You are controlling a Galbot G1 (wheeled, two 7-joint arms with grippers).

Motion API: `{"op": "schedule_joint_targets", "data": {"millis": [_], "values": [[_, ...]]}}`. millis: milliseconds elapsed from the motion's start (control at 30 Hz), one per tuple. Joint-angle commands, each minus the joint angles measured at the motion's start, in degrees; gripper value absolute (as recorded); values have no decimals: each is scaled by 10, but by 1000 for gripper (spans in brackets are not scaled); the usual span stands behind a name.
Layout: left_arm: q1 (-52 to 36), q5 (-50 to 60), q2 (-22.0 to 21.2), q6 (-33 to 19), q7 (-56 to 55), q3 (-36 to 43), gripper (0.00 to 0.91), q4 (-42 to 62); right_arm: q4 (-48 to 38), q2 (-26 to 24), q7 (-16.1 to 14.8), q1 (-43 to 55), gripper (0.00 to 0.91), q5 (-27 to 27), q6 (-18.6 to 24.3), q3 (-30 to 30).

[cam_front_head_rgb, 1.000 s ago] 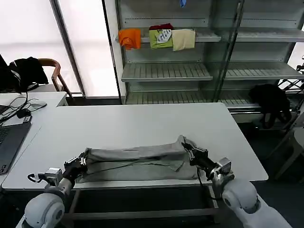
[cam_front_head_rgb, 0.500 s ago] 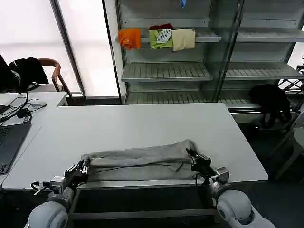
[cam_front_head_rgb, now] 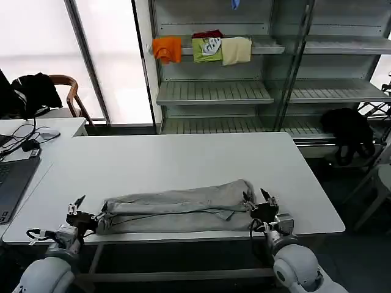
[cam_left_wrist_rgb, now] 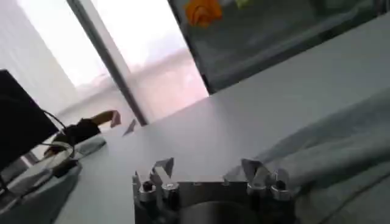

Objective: Fold and organize the clothes.

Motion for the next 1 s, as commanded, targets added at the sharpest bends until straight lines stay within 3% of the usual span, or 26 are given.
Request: {"op": "schedule_joint_targets", "data": {"millis": [33, 167, 233, 367, 467, 633, 1000], "values": [[14, -43, -17, -41, -31, -52, 907, -67, 54, 0, 11, -25, 907, -35, 4, 49], [17, -98, -91, -37, -27, -9, 907, -104, 72, -18, -93, -69, 907, -84, 84, 100], [16, -101, -124, -42, -22, 2, 907, -101, 69, -23, -119, -91, 907, -97, 122, 133], [21, -105, -185, -61, -21, 17, 907, -79, 74, -16, -118, -153, 907, -72, 173, 193], [31, -112, -198, -68, -21, 13, 907, -70, 75, -11, -118, -202, 907, -68, 218, 233], [26, -128, -213, -65, -36, -2, 907, -33, 70, 2, -110, -246, 907, -76, 251, 263], [-1, -168, -205, -46, -32, -14, 907, 50, 69, -1, -106, -253, 907, -82, 260, 276]]}}
